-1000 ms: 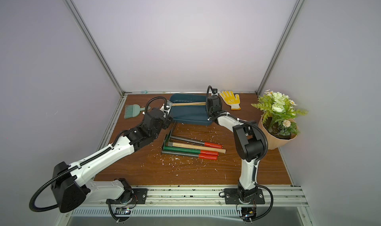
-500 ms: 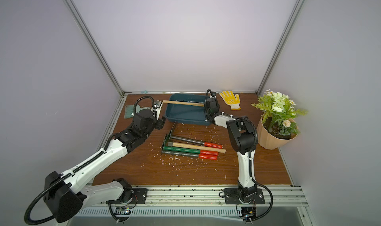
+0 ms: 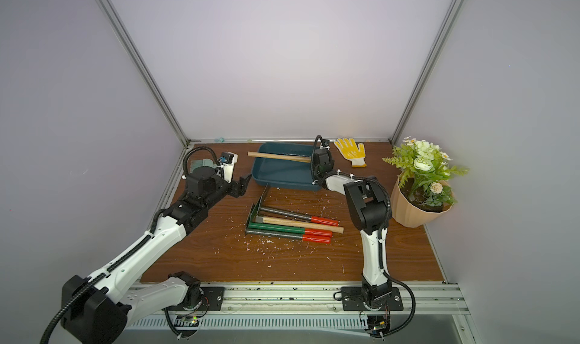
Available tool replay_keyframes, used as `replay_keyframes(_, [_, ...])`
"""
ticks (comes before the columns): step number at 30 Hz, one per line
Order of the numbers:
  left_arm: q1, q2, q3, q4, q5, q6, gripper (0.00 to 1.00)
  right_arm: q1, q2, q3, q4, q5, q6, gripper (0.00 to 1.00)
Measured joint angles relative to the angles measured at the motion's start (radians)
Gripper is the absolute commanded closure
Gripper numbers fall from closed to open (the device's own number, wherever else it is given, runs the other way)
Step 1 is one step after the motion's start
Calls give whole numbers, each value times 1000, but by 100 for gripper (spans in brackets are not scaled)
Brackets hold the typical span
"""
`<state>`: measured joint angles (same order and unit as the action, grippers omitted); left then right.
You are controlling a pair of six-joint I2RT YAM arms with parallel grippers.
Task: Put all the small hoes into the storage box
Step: Place the hoe in the storage box.
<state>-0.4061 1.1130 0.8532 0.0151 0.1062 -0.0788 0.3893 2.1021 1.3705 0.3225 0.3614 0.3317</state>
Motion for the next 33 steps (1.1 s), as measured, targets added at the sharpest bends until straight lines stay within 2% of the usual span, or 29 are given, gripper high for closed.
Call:
replay_keyframes(3, [3,17,-3,5,54,-4,25,0,-2,0,5,-2,-16,58])
replay_keyframes(9, [5,32,-3,5,83,-7,25,9,-92,-37,4,-2,-80,56])
replay_keyframes(16, [5,51,-3,2,-12,-30,25,101,-397,-148,-17,-8,-179,58])
replay_keyframes(21, [6,50,-11,16,-96,-68,25,217,-566,-283,-68,-85,-234,59])
replay_keyframes(27, [7,51,-40,36,-154,-108,25,311,-582,-389,-212,-214,-257,61])
replay_keyframes(33, [7,50,-55,39,-219,-158,22,432,-501,-329,-285,-208,-164,64])
